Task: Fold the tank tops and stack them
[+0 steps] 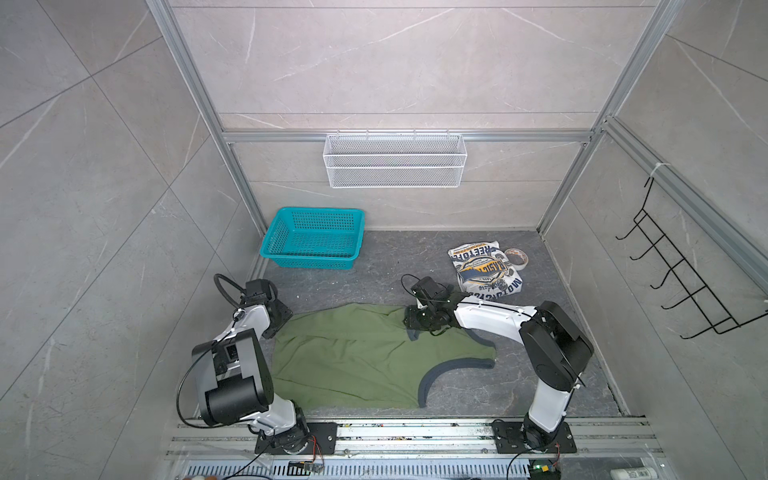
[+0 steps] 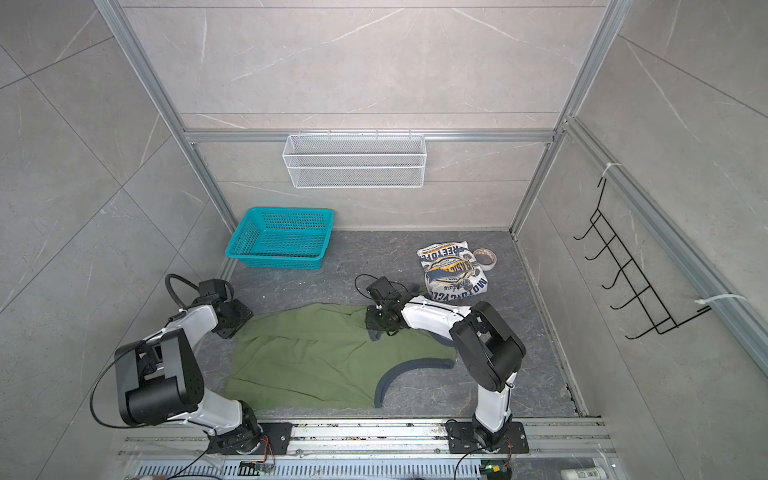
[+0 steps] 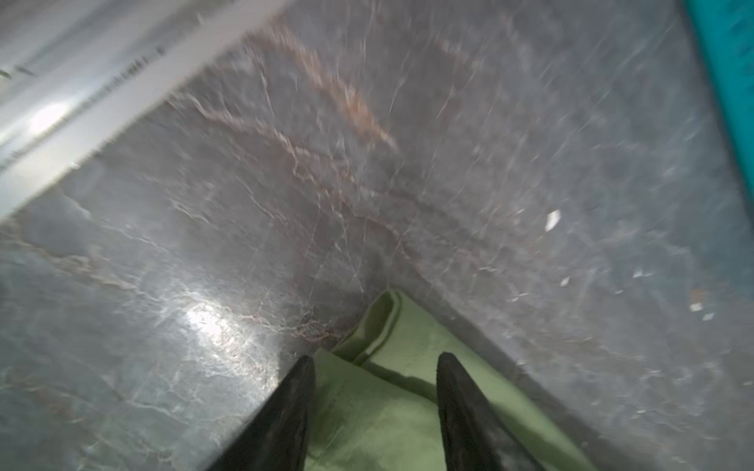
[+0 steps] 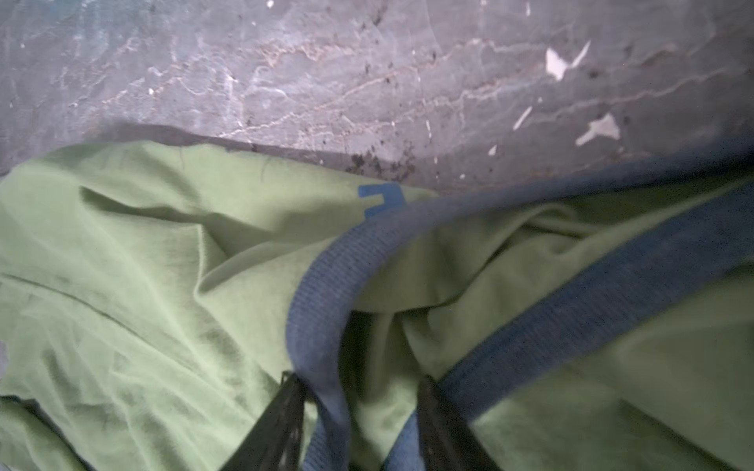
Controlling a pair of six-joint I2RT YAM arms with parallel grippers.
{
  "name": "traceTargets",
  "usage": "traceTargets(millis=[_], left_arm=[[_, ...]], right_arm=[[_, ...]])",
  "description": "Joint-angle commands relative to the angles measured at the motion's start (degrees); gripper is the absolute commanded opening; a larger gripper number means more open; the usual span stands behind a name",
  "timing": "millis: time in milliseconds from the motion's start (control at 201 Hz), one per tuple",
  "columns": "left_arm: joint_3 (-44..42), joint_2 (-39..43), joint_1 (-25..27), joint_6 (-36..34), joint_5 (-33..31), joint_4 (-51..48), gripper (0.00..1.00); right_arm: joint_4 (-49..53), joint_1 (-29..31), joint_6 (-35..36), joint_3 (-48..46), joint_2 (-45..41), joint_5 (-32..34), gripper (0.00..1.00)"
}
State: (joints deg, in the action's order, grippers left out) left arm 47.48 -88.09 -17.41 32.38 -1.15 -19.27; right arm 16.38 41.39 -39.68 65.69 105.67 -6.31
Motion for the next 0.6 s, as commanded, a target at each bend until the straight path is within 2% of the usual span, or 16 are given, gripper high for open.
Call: traceTargets(millis=[0,124,209,418,592], left_arm=[[1.6,0.2,-0.2,-1.5,2.6,-0.9,0.47],[0.9,0.4,-0.2,-1.6,4.1,0.3,0.37],[0.4,0.5,-0.2,-1.6,4.9,0.6,0.24],[-1.3,2.3,-0.2,-1.5,5.9,2.1,0.0],[-3.8,8.2,-0.2,-0.7,5.8,4.5,0.0]], right_arm=[[-1.4,0.3,-0.3,1.6,0.8,-1.3,0.42],[-1.8,0.3,0.2,1.5,0.6,-1.9,0.33],[-2.0,0.3,0.3,1.0,-0.3,-2.1,0.24],[-2.4,0.5,0.0,-0.4,-2.8,-3.0,0.08],[-1.7,1.2,0.5,-2.6,-7.8,-1.3,0.01]])
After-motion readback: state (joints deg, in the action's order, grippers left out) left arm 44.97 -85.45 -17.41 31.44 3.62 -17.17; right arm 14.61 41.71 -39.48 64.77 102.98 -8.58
